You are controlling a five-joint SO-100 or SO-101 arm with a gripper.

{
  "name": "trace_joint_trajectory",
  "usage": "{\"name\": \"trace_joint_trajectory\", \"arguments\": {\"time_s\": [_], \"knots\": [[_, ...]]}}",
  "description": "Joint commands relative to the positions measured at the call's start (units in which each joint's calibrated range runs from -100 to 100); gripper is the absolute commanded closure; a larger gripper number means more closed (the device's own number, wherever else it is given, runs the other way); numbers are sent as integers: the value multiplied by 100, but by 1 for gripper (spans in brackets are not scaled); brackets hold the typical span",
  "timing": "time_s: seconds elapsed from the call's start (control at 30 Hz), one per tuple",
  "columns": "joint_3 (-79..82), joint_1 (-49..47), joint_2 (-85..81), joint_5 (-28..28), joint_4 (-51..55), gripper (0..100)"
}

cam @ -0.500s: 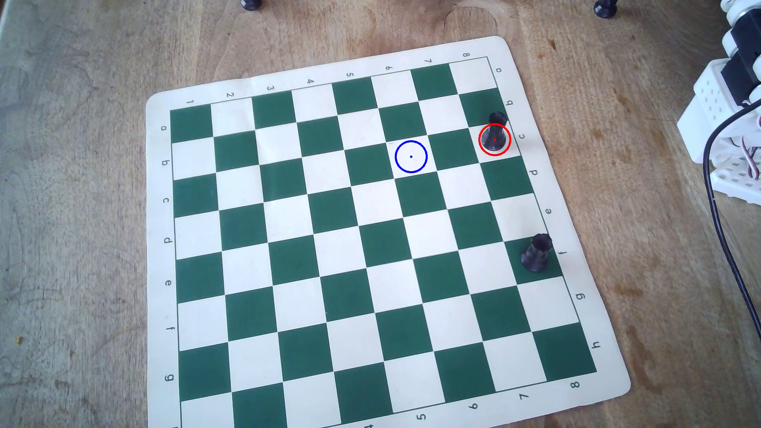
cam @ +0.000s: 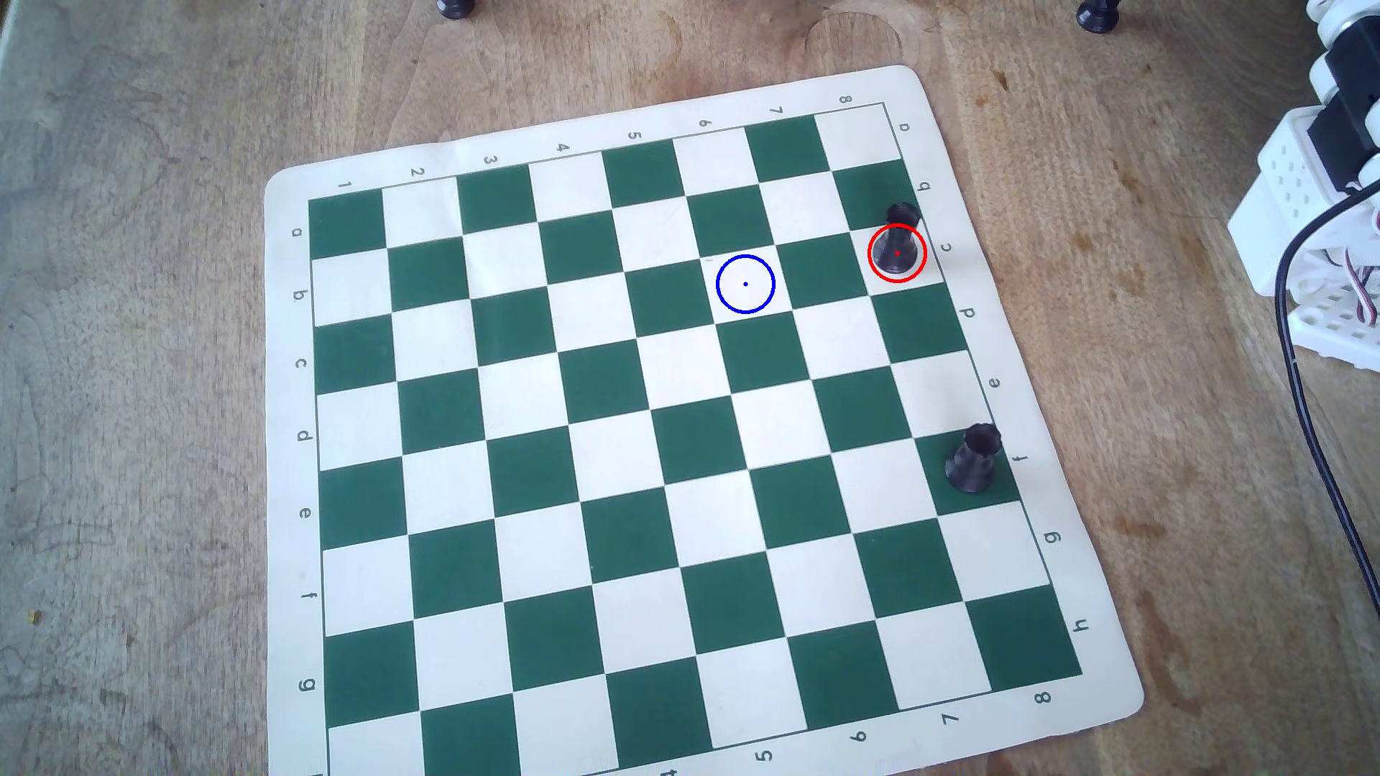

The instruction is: Move the chess piece from red to blue

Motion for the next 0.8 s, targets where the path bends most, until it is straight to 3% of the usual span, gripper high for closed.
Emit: {"name": "trace_joint_trajectory", "arguments": {"time_s": [0.0,0.57,0.67,0.77], "knots": [[81,-17,-3,0,-15,100],[81,-17,-3,0,-15,100],[81,-33,-3,-361,17,100],[81,-17,-3,-303,-15,100]]}}
